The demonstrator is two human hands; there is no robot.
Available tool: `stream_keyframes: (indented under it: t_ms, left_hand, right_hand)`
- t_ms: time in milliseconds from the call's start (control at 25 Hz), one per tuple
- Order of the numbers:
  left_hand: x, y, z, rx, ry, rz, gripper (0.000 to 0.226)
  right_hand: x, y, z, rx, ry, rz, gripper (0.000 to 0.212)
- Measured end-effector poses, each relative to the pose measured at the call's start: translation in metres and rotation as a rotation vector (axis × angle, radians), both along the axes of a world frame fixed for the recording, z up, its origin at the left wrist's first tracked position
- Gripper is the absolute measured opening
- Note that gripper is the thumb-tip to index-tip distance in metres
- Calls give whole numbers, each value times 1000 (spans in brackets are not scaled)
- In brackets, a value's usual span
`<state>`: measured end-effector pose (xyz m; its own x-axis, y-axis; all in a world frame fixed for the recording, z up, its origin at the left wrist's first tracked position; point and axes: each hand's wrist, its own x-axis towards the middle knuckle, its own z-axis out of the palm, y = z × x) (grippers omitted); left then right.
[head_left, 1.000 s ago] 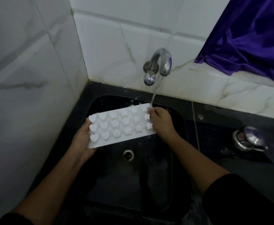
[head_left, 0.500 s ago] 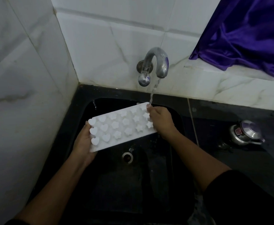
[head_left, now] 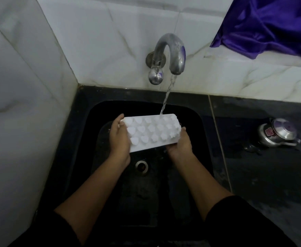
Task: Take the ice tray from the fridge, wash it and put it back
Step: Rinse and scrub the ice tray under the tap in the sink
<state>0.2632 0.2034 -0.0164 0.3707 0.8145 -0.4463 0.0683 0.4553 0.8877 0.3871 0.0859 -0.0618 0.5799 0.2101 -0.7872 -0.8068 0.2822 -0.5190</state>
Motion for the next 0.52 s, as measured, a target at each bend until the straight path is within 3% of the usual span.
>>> stream_keyframes:
  t_ms: [160,320,400,520]
  left_hand:
    - [26,-27,-7,137,93,-136,25]
    - [38,-21,-7,347,246,-262,18]
    - [40,-12,-10,302,321,-279,22]
    - [38,-2,-11,42,299,-384,16]
  right_hand:
    - [-19,17,-8,-114,70,-36,40]
    - [-16,19,-15,-131,78,-20,46]
    - [-10,13,-11,-197,7,13,42]
    - [3,3,-12,-245,-23,98,41]
